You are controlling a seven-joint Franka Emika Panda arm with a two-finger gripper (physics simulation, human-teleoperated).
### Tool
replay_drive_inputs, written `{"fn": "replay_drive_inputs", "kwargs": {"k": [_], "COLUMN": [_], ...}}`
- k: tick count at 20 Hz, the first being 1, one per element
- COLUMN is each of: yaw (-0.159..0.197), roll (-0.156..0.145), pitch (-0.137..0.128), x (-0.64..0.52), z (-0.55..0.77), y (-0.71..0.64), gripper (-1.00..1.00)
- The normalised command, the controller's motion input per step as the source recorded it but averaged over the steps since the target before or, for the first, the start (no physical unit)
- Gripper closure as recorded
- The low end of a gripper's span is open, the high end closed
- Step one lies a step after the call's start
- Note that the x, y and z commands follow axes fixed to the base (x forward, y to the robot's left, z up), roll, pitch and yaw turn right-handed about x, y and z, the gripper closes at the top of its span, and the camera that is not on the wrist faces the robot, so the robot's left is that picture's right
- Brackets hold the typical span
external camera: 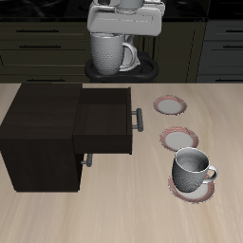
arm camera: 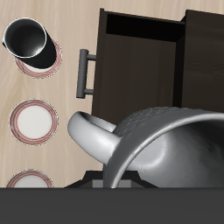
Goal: Place the porcelain mug that is in the drawer onto the nearest plate relative to the robot
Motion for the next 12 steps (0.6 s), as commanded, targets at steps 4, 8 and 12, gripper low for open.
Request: {"fn": "replay_drive_inputs", "kwargs": {"k": [4, 8, 12], "yaw": [-0.018, -0.036, -0.048], "roll": [0.032, 0.015, 0.035], "pitch": [-0.034, -0.009, -0.02], "x": [-0.51, -0.36, -0.45], "z": [-0.14, -0.18, -0.1], "y": [0.62, 0.44, 0.46], "gripper": [1.0, 1.0, 1.0]}}
